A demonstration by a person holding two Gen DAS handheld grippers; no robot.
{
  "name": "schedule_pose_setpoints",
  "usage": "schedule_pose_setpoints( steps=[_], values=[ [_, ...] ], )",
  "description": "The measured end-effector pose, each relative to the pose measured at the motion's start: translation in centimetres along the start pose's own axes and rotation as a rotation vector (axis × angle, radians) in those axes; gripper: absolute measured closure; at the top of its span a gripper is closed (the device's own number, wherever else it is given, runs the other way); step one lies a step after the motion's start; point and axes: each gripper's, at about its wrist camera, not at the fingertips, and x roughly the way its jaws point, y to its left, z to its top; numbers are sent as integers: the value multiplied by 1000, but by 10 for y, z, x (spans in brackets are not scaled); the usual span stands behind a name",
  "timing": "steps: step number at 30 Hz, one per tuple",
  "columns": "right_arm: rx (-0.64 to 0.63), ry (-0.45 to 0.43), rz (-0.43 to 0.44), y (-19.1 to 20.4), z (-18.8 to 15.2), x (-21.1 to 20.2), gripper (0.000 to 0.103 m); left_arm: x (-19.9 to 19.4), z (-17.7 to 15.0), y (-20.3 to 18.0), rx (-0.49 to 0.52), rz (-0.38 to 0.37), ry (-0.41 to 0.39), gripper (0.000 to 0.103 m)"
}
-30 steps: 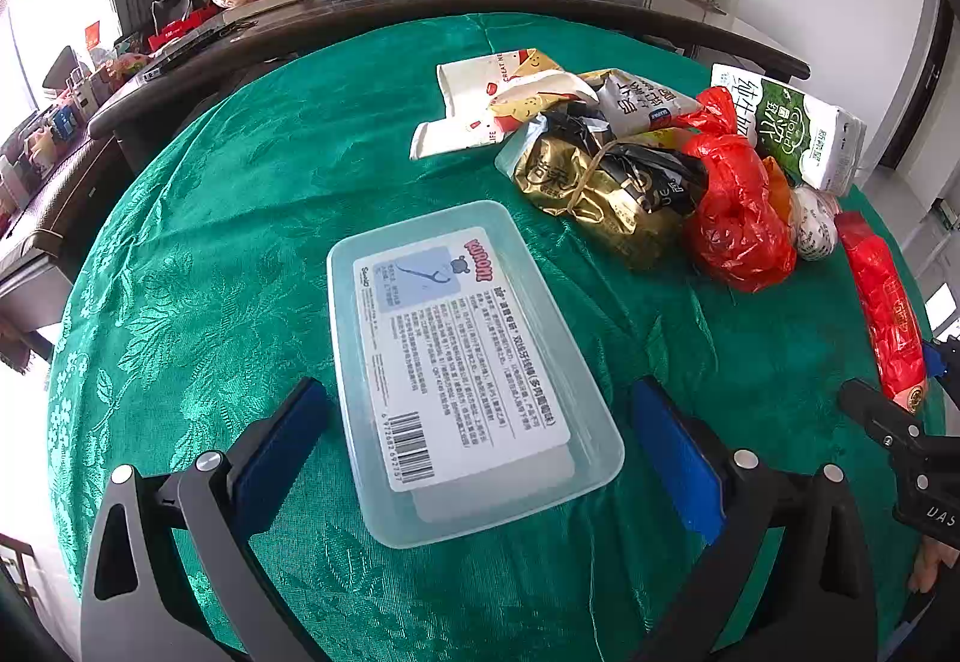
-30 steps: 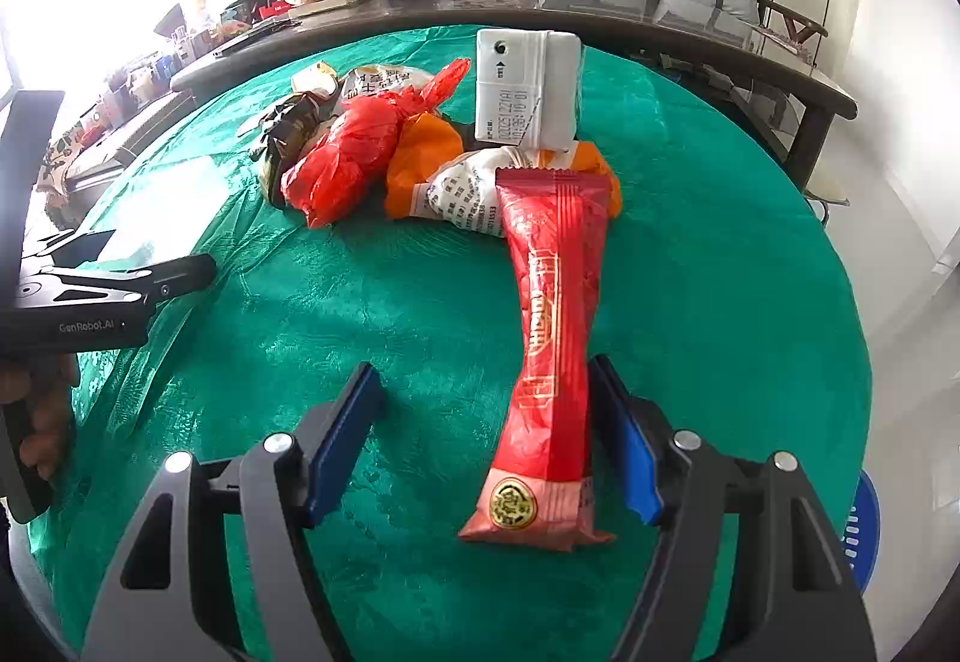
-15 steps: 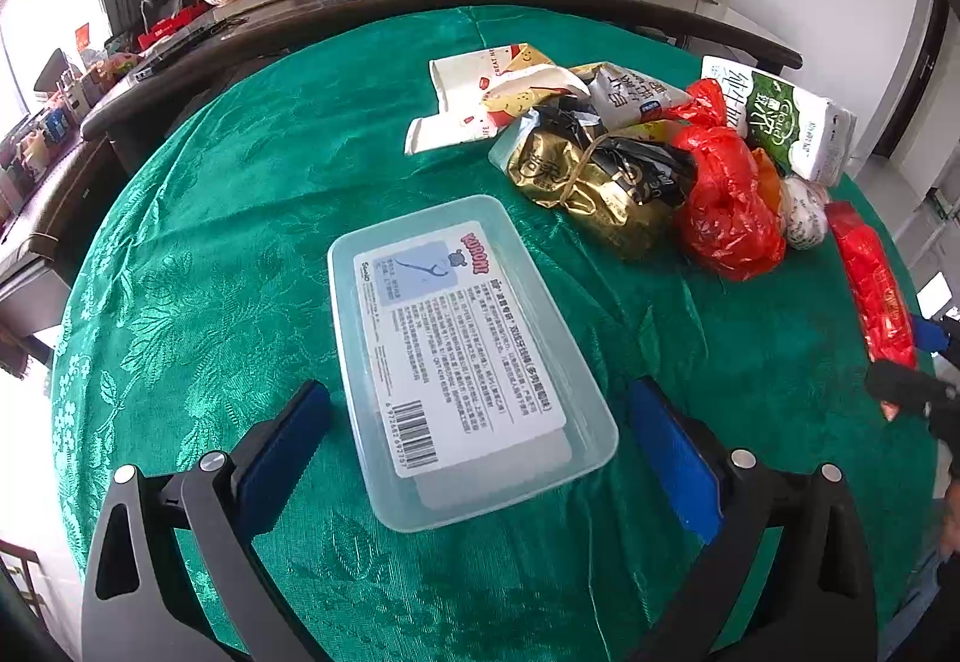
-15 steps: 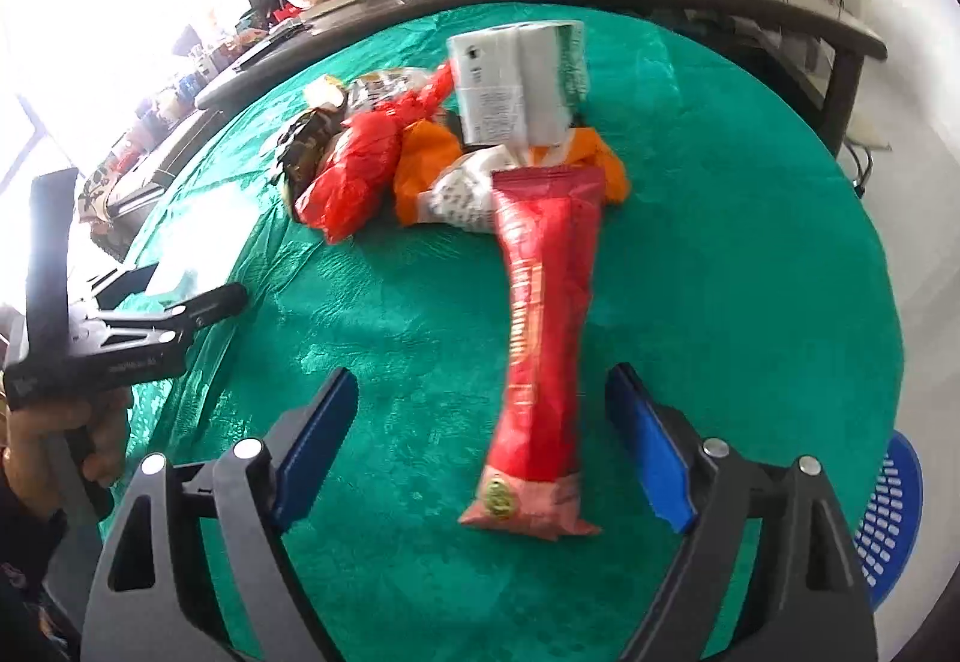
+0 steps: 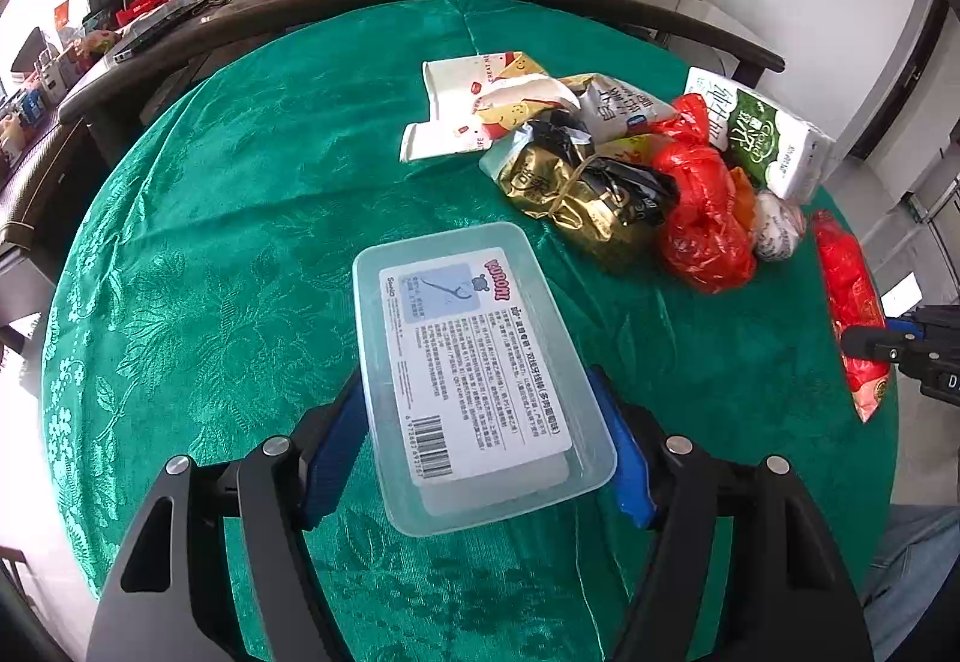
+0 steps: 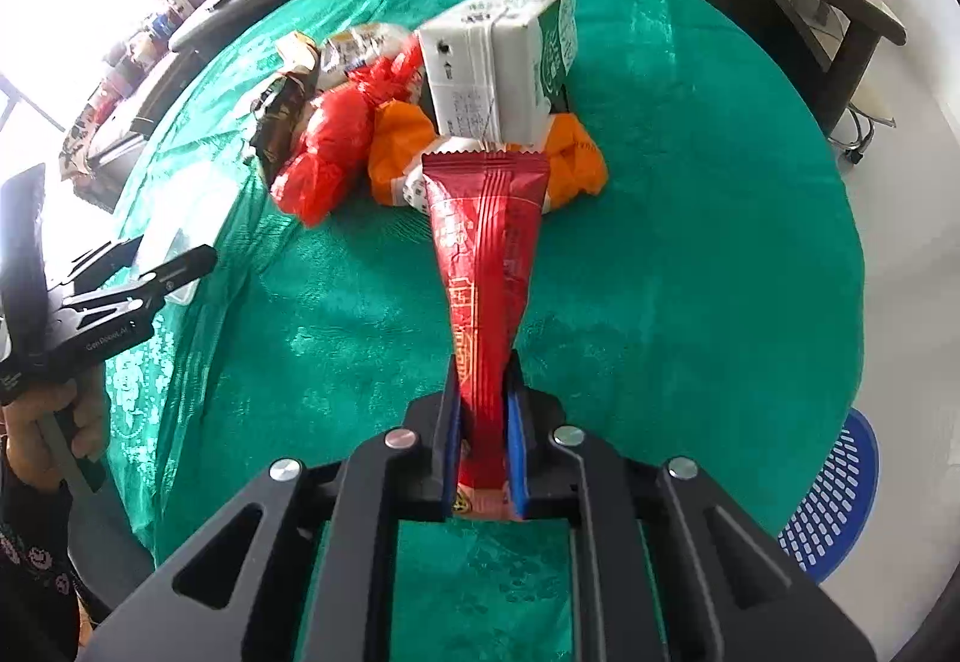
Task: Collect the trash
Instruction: 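Carry the box and wrapper to the blue wastebasket while both grippers open over it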
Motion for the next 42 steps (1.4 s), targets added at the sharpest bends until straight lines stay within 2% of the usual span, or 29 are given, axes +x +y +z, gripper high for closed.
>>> schedule_pose_setpoints(
  steps=[3,7,12,16,18,23,27,30,36,38,39,40,41,42],
  values=[
    [10,-47,39,-7,-10,-22,92,-21,-11,-14,20,-50,-34,34],
    [58,-105,56,-38,-28,-51,92,-39,-19,-63,84,-135,-68,34],
    [174,-153,-7,-118,-64,-91,92,-47,-17,-153,171,-284,-87,36],
    [286,-137,-95,-195,-106,-101,92,-41,-11,-234,237,-416,-62,37],
    [332,-114,-129,-231,-129,-97,92,-33,-11,-276,281,-453,-45,37],
    [434,-68,-177,-313,-176,-74,92,1,-20,-376,360,-517,15,39],
    [501,-54,-169,-355,-203,-55,92,44,-34,-441,425,-515,63,39],
    [512,-34,-176,-372,-207,-45,92,83,-40,-472,433,-519,103,39],
    [539,-16,-167,-395,-214,-32,91,145,-48,-502,432,-514,152,38],
    [542,-17,-172,-399,-217,-28,88,159,-45,-507,443,-523,154,36],
    [553,-19,-174,-403,-219,-27,72,164,-45,-511,446,-521,151,20],
    [567,-21,-171,-405,-220,-28,45,164,-47,-513,444,-511,137,14],
    [577,-34,-168,-406,-222,-30,42,164,-45,-513,437,-502,106,8],
    [578,-45,-165,-406,-222,-32,42,162,-43,-511,431,-504,83,7]
  ],
)
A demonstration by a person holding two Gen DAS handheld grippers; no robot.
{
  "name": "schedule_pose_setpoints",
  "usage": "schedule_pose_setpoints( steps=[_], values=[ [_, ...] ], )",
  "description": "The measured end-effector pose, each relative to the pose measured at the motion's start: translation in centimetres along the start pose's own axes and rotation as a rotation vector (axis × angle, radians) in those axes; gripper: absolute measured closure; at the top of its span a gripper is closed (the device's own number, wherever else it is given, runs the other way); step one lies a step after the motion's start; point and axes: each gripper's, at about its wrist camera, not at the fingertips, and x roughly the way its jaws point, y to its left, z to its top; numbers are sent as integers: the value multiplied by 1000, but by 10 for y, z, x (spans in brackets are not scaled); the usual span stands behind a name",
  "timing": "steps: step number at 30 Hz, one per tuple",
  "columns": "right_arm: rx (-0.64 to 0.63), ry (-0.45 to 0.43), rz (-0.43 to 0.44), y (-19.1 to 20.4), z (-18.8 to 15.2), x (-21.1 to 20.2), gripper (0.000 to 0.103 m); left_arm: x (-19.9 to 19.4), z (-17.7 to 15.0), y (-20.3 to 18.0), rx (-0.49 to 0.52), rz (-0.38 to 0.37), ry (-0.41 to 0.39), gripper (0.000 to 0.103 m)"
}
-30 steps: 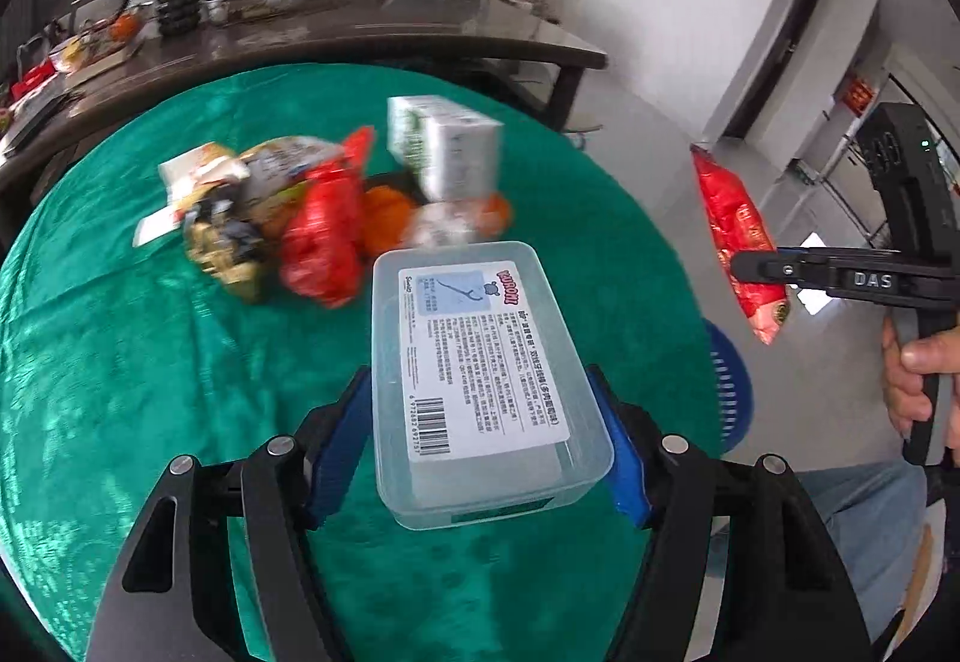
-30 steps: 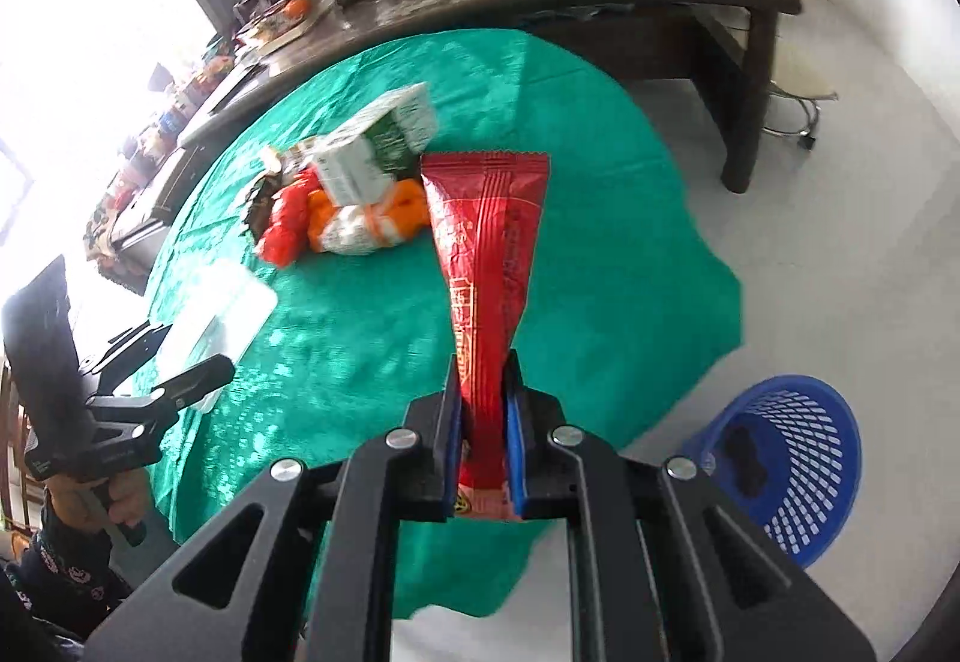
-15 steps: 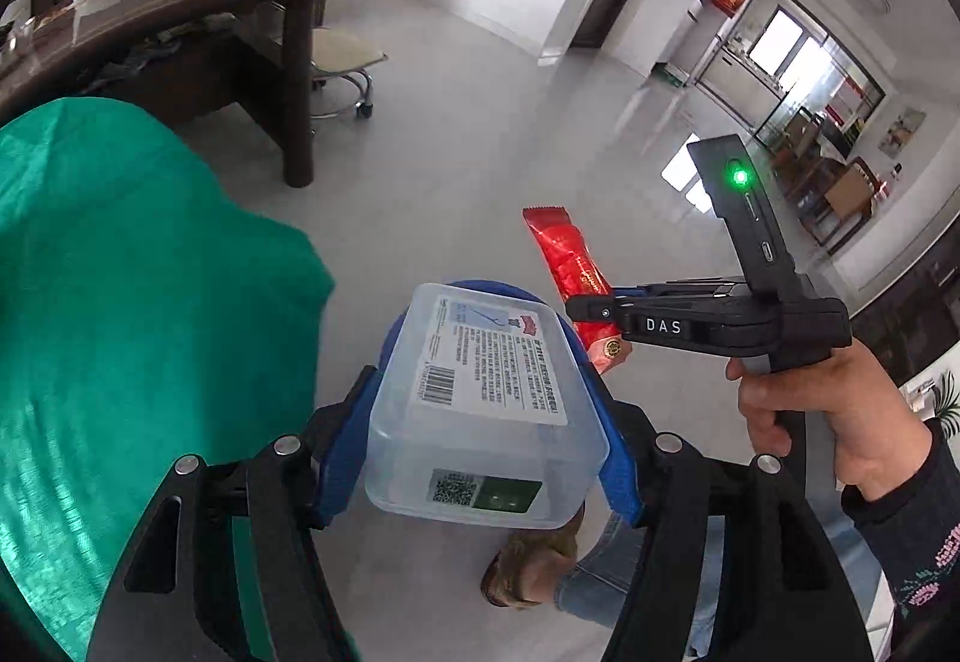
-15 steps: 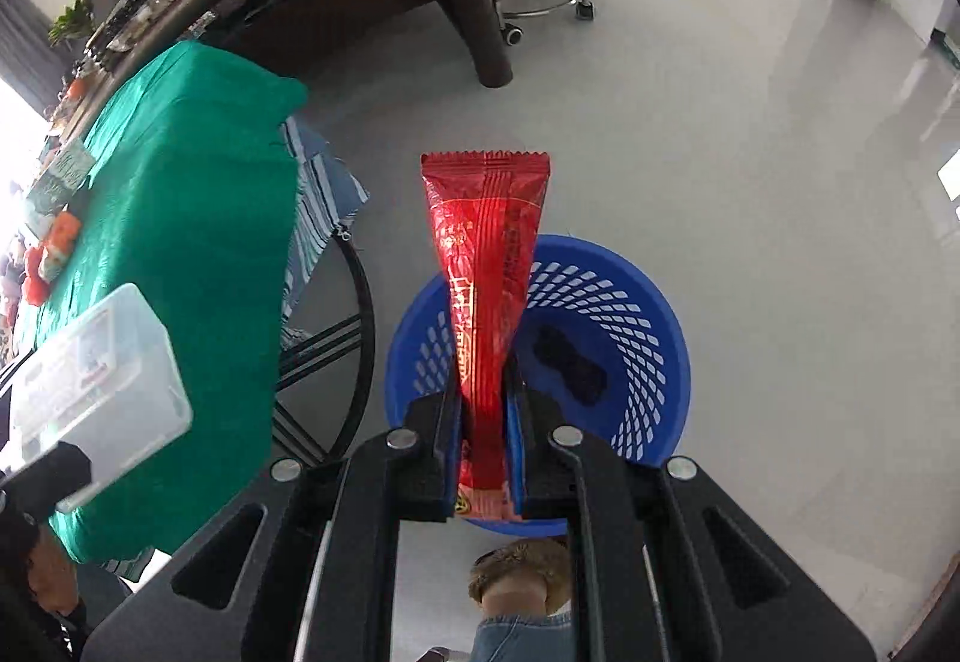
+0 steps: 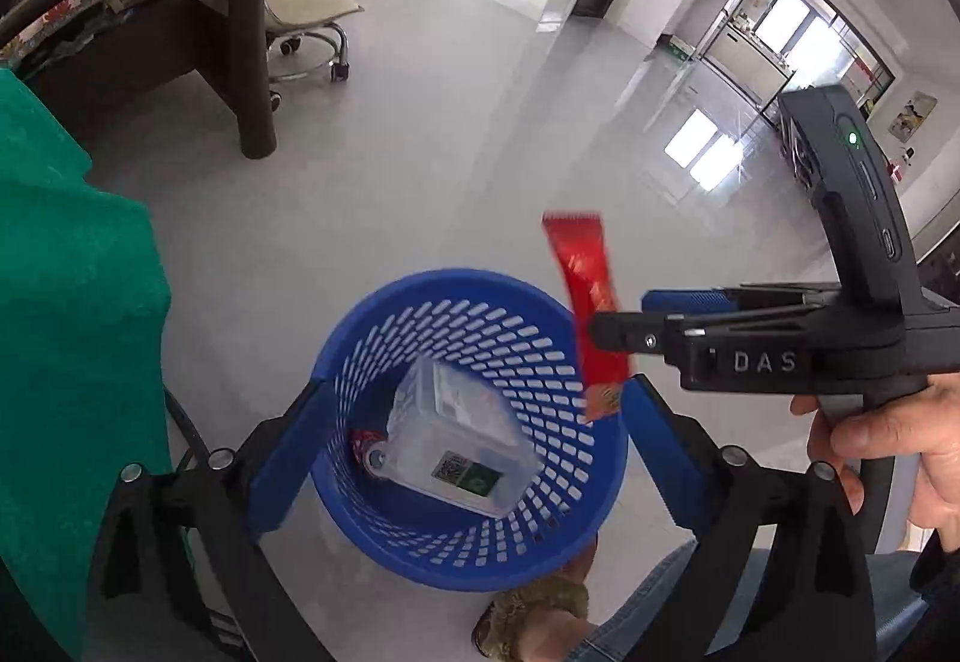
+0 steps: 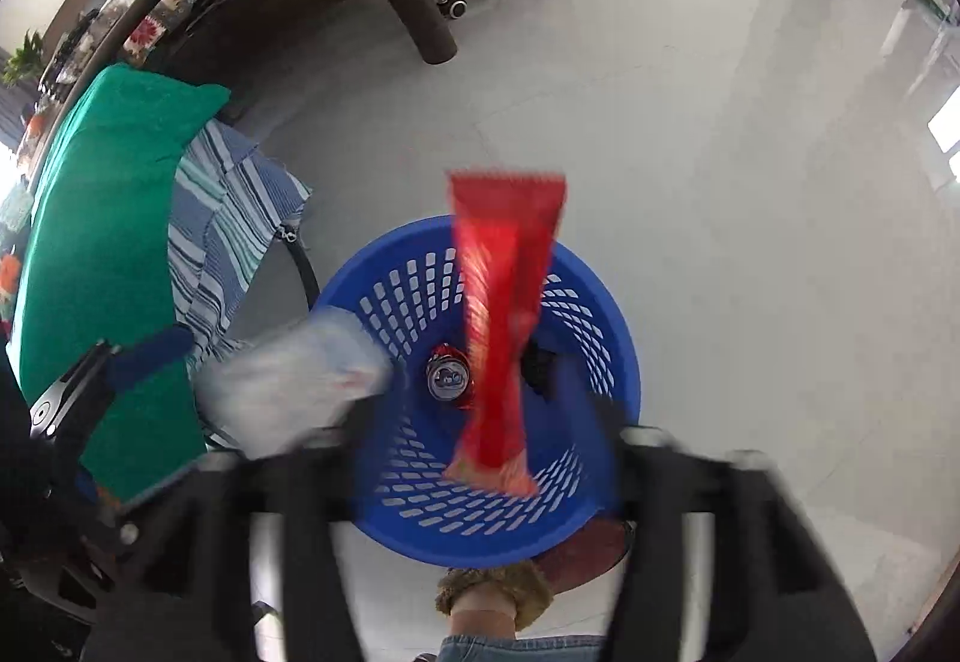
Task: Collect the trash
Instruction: 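Carry the box and wrapper to the blue wastebasket while both grippers open over it, then grasp the gold foil bag with the left gripper while the right returns to the table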
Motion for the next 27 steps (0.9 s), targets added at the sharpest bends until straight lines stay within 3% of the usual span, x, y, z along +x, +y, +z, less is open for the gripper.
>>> schedule_pose_setpoints(
  steps=[5,7,11,16,18,23,27],
  values=[
    [19,-72,-8,1,1,-20,39,-32,3,-1,-6,44,-91,5],
    [19,-132,-42,5,3,-32,20,-57,3,-4,-10,64,-161,5],
    [-22,-273,-88,26,7,-61,10,-117,-11,-6,17,108,-279,5],
    [-174,-505,-165,81,-3,-107,5,-190,-37,8,31,146,-268,5],
    [-225,-569,-178,108,-10,-117,5,-219,-54,26,20,194,-261,5],
    [-331,-575,-61,192,-30,-119,5,-283,-93,88,-79,331,-260,5],
    [-441,-482,99,290,-61,-94,5,-320,-121,149,-197,421,-251,5]
  ],
)
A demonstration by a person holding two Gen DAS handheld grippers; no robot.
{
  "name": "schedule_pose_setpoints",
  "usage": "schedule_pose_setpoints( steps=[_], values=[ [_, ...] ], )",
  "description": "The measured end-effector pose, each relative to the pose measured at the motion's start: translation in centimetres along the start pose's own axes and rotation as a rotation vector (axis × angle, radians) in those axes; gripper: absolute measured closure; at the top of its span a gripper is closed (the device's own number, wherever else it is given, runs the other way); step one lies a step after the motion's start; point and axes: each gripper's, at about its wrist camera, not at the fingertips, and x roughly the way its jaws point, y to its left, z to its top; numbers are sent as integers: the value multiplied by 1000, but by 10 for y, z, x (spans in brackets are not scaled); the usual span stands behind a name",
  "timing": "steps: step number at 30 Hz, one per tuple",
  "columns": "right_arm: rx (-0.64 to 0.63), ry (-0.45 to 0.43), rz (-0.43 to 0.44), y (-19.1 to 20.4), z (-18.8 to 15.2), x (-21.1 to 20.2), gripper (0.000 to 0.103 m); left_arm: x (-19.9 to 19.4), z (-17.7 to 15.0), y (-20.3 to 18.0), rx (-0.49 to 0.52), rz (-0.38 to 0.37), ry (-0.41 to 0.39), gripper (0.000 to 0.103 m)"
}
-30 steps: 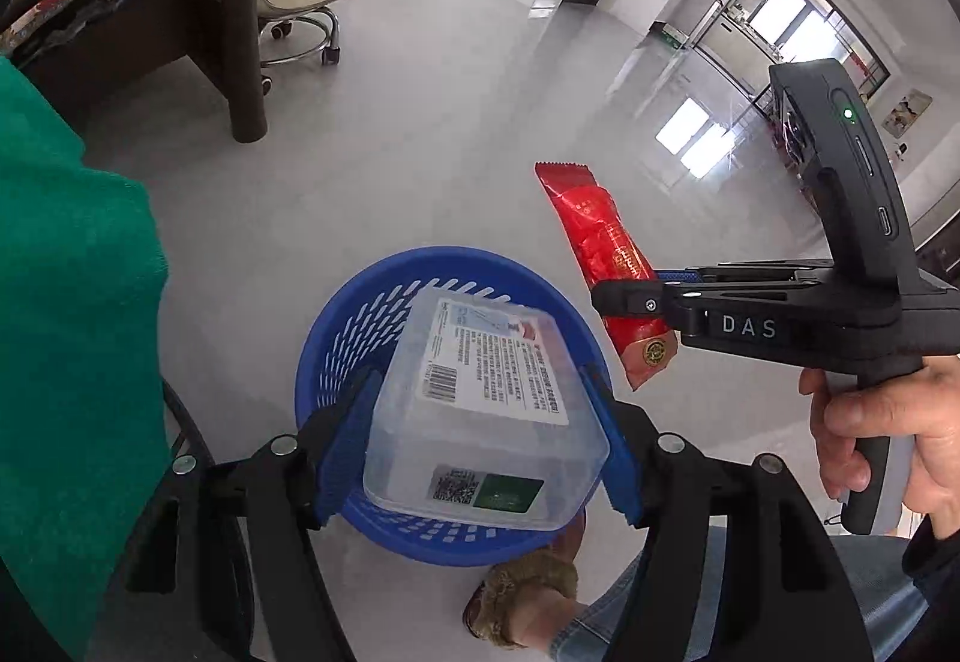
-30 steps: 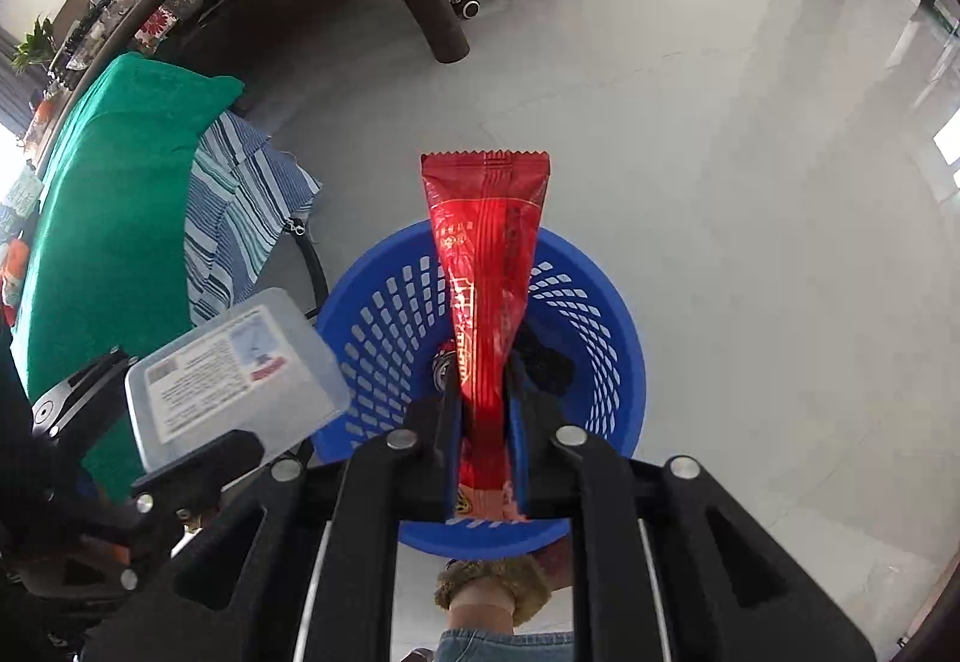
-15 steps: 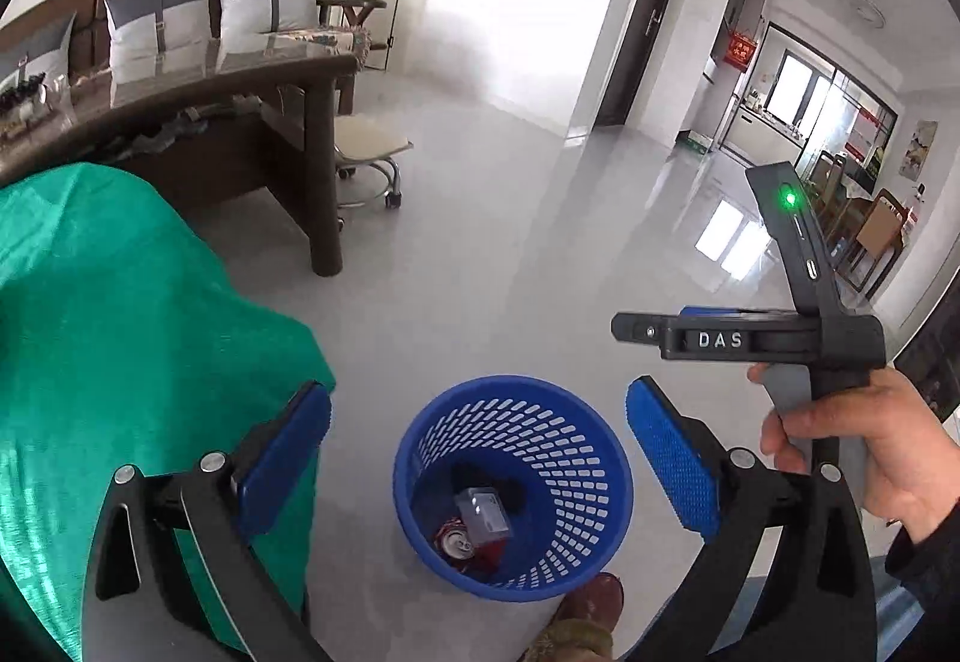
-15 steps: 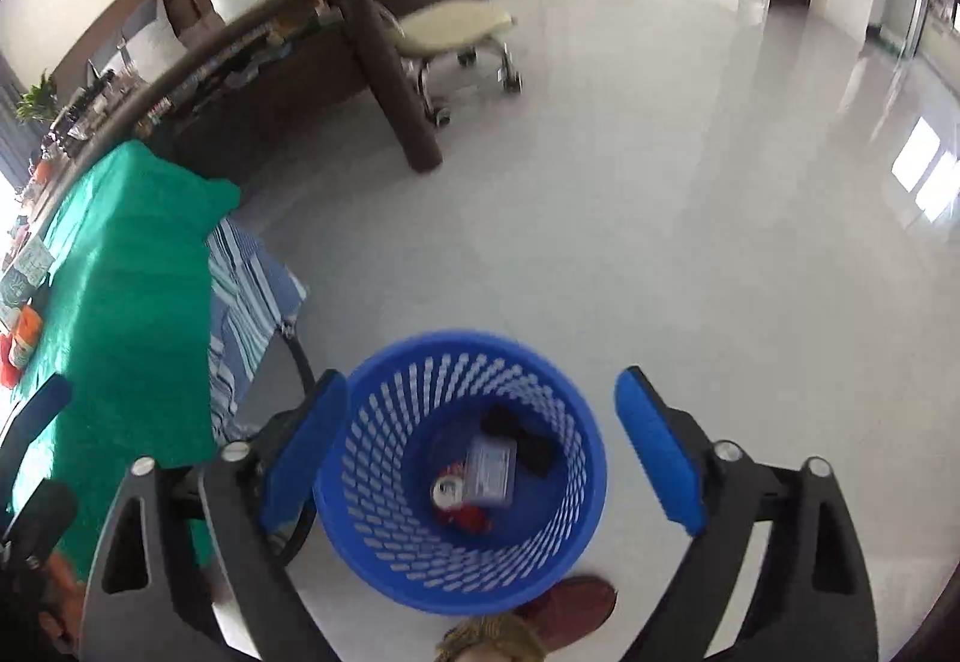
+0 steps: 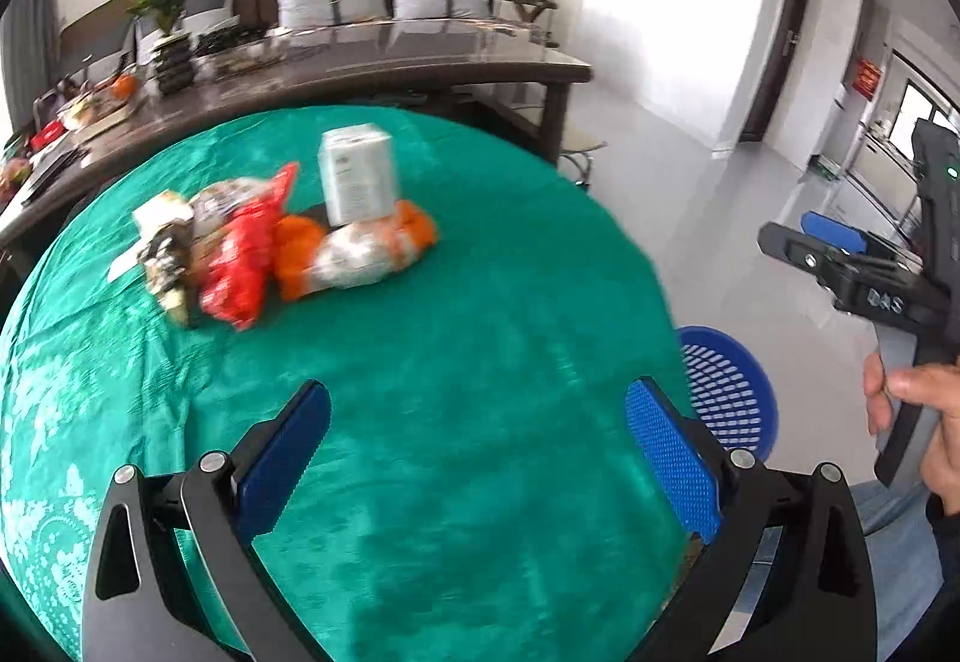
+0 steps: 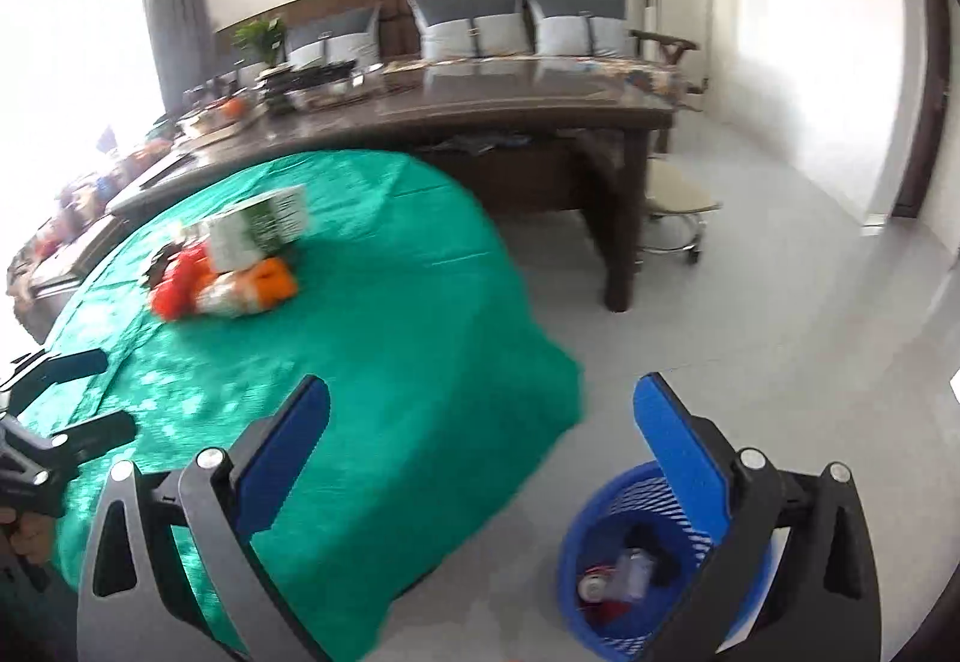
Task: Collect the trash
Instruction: 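Grasp the gold foil bag with the left gripper while the right returns to the table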
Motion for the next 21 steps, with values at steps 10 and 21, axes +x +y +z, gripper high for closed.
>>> schedule_pose_setpoints(
  steps=[10,21],
  values=[
    [-196,146,94,163,-5,86,5,-11,-18,142,-155,189,51,5],
    [-228,213,66,176,-10,105,5,16,43,191,-229,143,-14,5]
  ],
)
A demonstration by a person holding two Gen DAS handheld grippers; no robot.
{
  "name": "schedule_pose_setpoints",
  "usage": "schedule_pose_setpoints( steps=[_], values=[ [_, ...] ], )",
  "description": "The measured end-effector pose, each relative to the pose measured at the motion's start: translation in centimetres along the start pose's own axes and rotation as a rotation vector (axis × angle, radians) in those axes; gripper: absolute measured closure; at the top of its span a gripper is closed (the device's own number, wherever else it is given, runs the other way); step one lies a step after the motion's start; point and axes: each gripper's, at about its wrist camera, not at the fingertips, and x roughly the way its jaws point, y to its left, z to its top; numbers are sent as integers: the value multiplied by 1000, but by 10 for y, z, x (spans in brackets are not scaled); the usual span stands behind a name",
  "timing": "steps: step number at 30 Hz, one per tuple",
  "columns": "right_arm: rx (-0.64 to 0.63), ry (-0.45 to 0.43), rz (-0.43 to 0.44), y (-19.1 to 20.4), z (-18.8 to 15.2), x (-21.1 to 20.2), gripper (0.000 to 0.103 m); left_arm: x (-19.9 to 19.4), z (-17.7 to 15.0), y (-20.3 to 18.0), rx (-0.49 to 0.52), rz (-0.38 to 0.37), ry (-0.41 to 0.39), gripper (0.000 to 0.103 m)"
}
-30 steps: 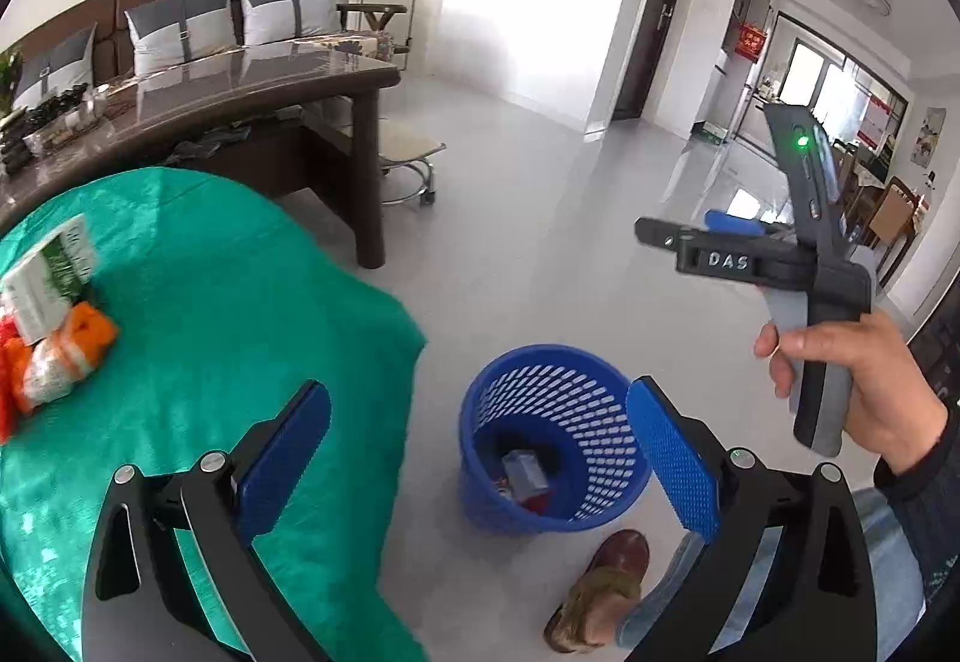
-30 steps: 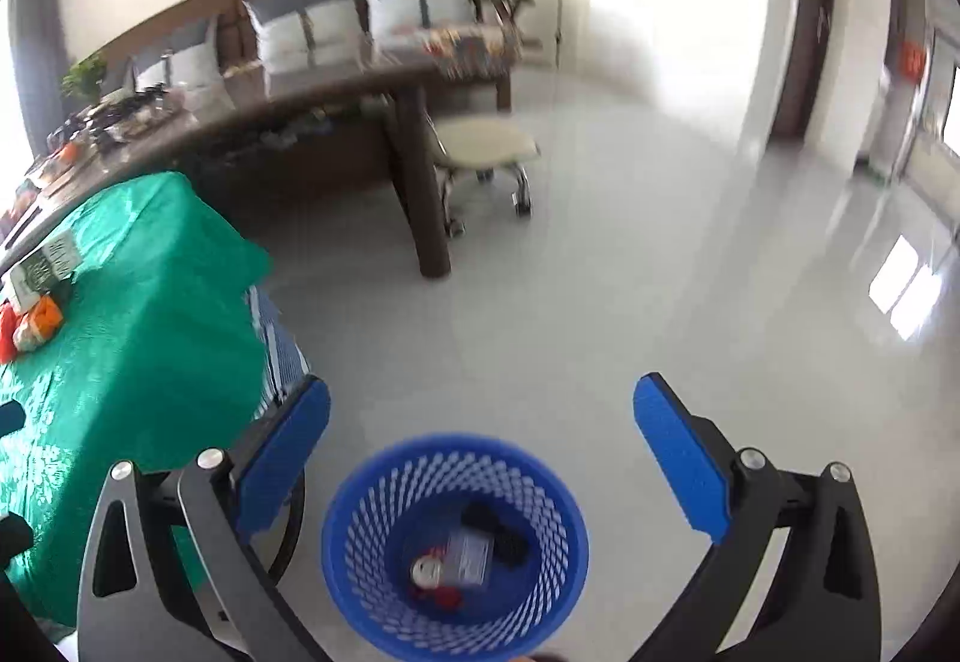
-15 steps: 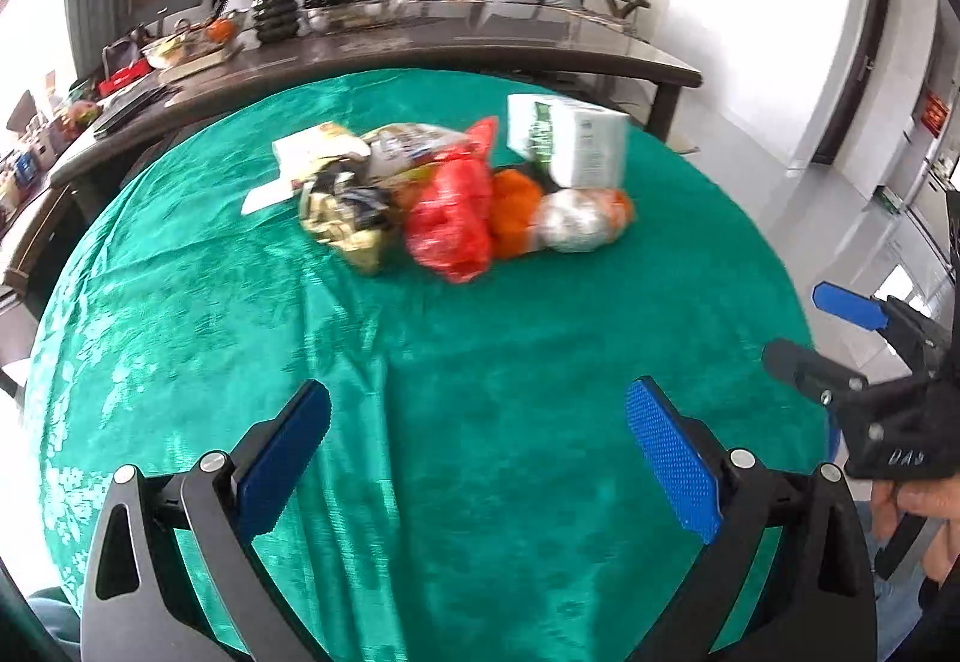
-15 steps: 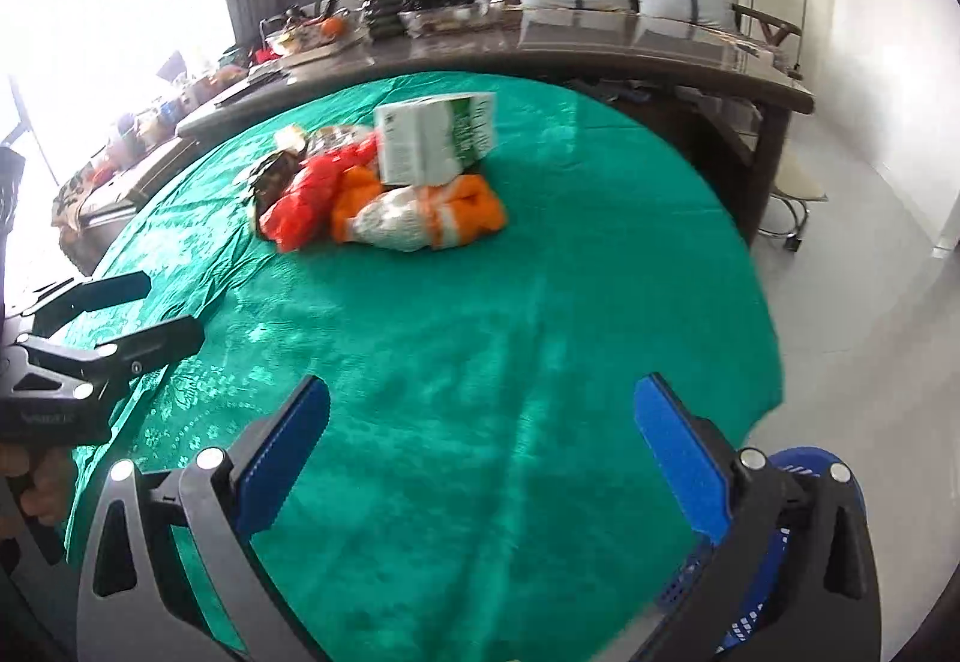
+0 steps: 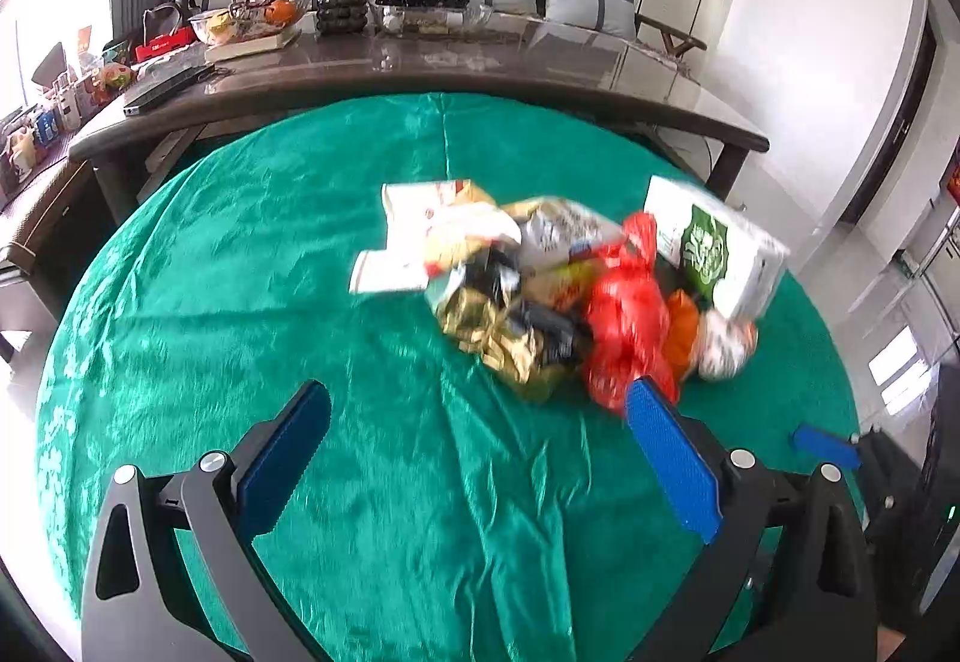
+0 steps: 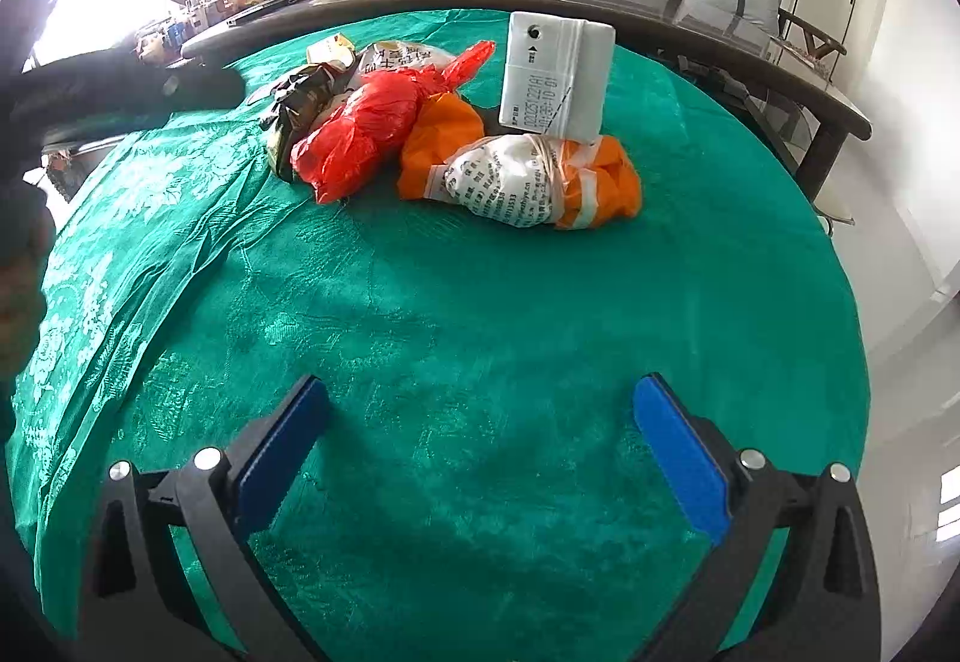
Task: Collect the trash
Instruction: 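Grasp the gold foil bag with the left gripper while the right returns to the table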
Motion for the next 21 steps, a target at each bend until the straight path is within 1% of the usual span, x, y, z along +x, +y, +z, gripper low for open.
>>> schedule_pose_setpoints(
  steps=[2,4,6,8,10,16,18,21],
  values=[
    [-10,-7,-14,2,-2,-1,5,13,18,-3,-20,-3,-6,5],
    [-26,-17,-34,6,-3,-3,5,32,30,-7,-39,-5,23,5],
    [-32,-21,-41,7,-4,-4,5,48,34,-8,-44,26,56,5],
    [-25,-17,-32,5,-3,-3,5,55,31,-2,-36,61,81,5],
    [-11,-10,-16,3,-4,-2,5,51,24,9,-44,61,83,5],
    [8,0,6,0,-3,0,5,16,6,61,-64,81,69,5],
    [7,0,4,-1,-2,0,5,8,3,73,-89,61,69,5],
    [1,-4,-4,2,-4,-1,5,5,0,74,-140,-4,72,5]
  ],
)
